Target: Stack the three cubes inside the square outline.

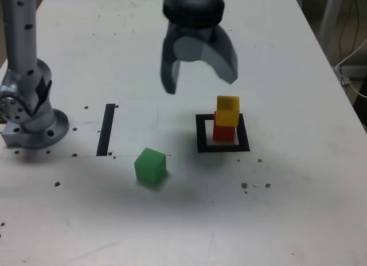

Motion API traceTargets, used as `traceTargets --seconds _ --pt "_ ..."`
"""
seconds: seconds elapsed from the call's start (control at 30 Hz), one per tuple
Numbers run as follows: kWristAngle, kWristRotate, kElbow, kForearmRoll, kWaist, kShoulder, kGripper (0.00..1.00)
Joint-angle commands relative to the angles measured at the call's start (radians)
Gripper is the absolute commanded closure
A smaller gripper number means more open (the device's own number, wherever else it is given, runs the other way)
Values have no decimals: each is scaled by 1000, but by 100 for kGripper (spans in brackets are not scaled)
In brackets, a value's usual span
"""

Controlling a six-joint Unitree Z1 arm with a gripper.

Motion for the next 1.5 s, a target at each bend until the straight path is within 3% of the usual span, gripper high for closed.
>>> traceTargets --seconds 0.0,0.27,0.47,1.17,1.47 --pt "-8 -6 44 -10 -39 -30 1" --pt "-23 -40 192 -61 -211 -75 1" --pt "-44 -54 280 -134 -282 -76 1" --pt "-93 -14 442 -348 -295 -16 8" --pt "-122 4 456 -382 -293 9 26"
